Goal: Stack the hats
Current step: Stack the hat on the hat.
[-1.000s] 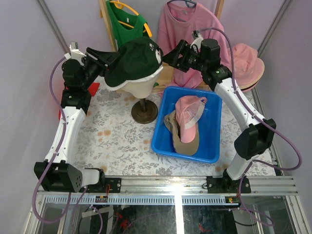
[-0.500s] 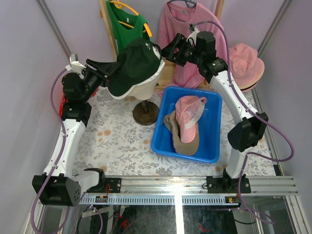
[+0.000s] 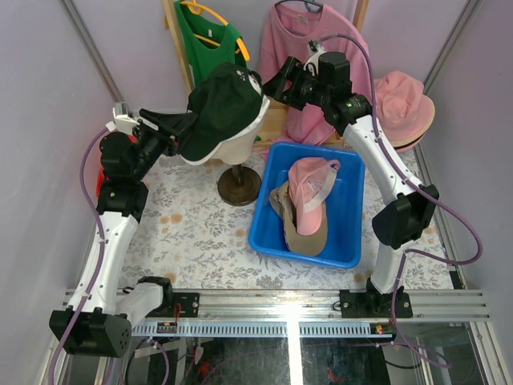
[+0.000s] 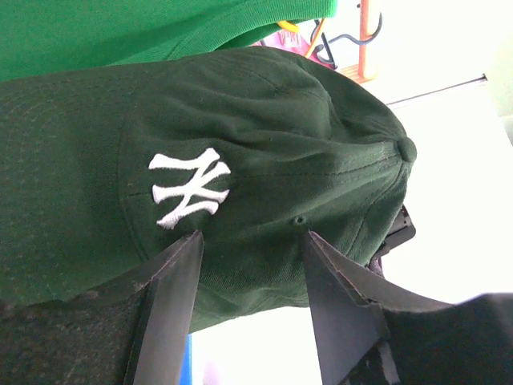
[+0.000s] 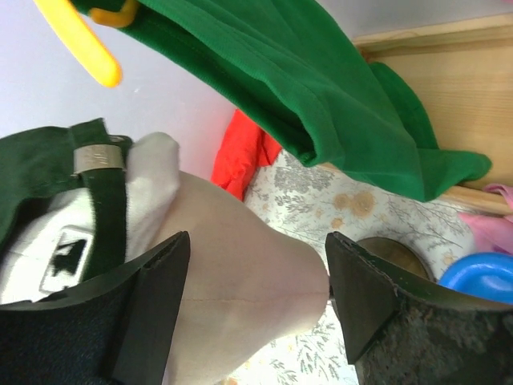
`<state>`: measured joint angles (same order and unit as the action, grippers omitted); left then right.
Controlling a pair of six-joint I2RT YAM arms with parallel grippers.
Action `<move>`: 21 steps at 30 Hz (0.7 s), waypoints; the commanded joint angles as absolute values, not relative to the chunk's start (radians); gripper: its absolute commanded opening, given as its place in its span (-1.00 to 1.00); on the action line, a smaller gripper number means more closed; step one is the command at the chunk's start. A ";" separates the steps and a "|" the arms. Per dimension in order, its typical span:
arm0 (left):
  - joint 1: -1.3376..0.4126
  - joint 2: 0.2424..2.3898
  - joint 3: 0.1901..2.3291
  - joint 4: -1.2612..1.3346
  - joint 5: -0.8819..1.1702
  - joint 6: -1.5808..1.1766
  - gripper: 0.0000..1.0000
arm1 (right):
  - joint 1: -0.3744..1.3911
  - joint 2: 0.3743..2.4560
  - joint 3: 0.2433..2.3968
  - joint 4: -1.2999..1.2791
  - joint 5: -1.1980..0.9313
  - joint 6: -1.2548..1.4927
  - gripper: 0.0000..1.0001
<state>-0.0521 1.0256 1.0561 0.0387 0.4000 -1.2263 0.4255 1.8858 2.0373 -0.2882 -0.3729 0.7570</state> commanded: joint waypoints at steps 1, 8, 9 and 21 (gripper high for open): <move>-0.059 0.981 1.043 -0.018 0.348 -1.229 0.06 | 0.450 1.858 2.062 -0.381 -0.361 0.684 0.50; -0.056 0.926 0.981 -0.029 0.308 -1.218 0.08 | 0.435 1.840 2.070 -0.434 -0.325 0.640 0.50; -0.055 0.922 0.976 -0.024 0.308 -1.218 0.08 | 0.433 1.835 2.067 -0.429 -0.323 0.640 0.50; -0.049 0.843 0.914 0.008 0.241 -1.218 0.09 | 0.424 1.821 2.250 -0.503 -0.212 0.593 0.53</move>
